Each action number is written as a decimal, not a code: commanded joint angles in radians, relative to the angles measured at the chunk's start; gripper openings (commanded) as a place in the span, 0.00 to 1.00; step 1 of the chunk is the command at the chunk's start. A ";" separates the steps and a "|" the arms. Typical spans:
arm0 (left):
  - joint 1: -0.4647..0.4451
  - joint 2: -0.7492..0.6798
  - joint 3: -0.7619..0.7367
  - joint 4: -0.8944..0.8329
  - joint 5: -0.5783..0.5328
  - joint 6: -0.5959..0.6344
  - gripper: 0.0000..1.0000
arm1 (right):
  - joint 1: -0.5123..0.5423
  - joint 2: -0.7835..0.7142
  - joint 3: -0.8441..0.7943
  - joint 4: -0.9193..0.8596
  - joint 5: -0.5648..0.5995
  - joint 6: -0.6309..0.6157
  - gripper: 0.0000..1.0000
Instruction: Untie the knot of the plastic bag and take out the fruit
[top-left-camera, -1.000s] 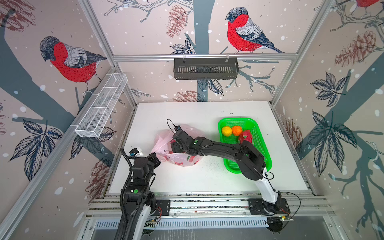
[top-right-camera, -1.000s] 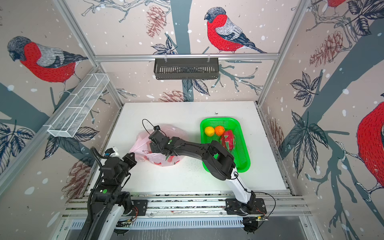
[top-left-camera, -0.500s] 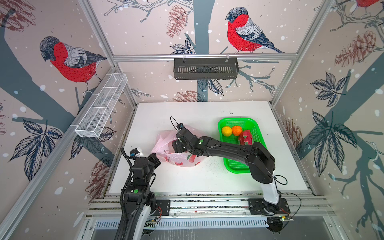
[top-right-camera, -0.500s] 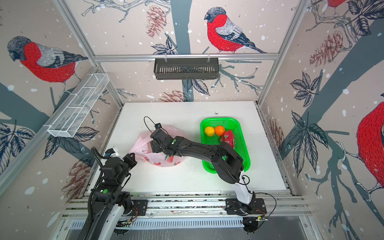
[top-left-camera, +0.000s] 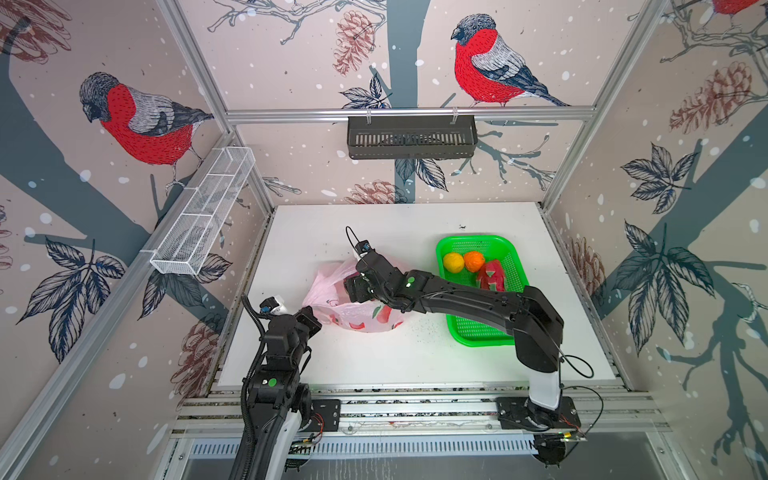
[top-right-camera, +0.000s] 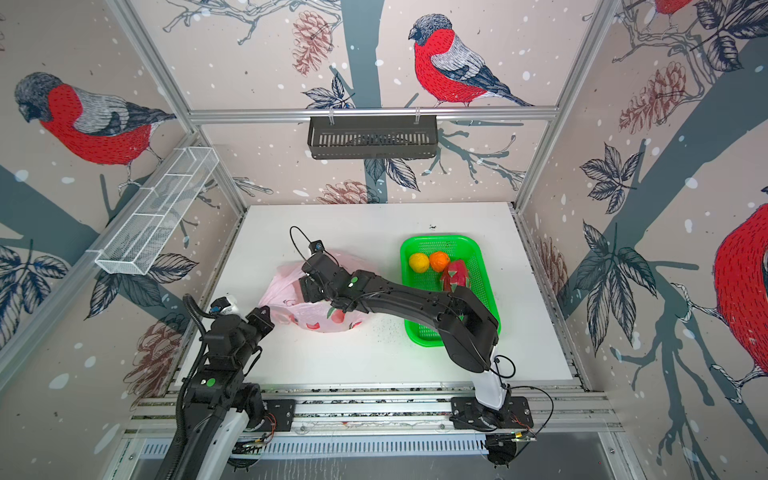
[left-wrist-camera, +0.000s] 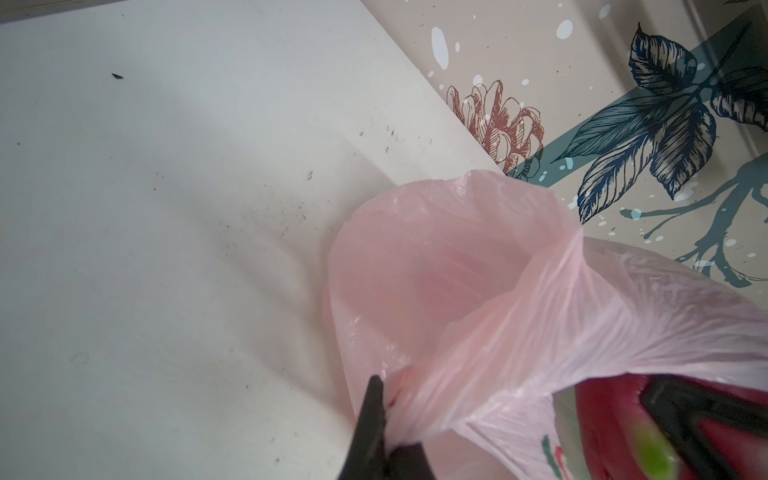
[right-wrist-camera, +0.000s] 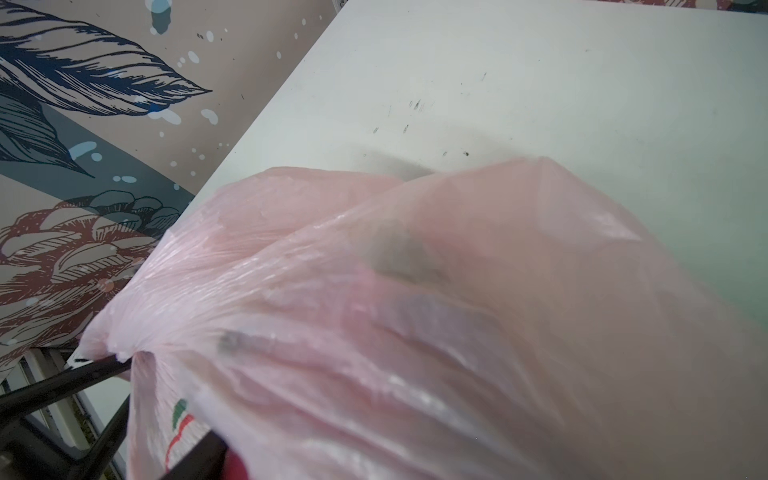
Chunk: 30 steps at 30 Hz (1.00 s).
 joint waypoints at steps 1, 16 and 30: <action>0.004 -0.003 -0.004 0.037 -0.016 0.002 0.00 | 0.001 -0.023 -0.006 0.051 0.027 -0.017 0.63; 0.004 0.029 0.049 0.077 -0.021 -0.008 0.00 | 0.020 -0.056 -0.025 0.054 -0.025 -0.081 0.63; 0.003 0.092 0.077 0.131 -0.028 0.018 0.00 | 0.057 -0.080 -0.010 0.058 -0.012 -0.108 0.63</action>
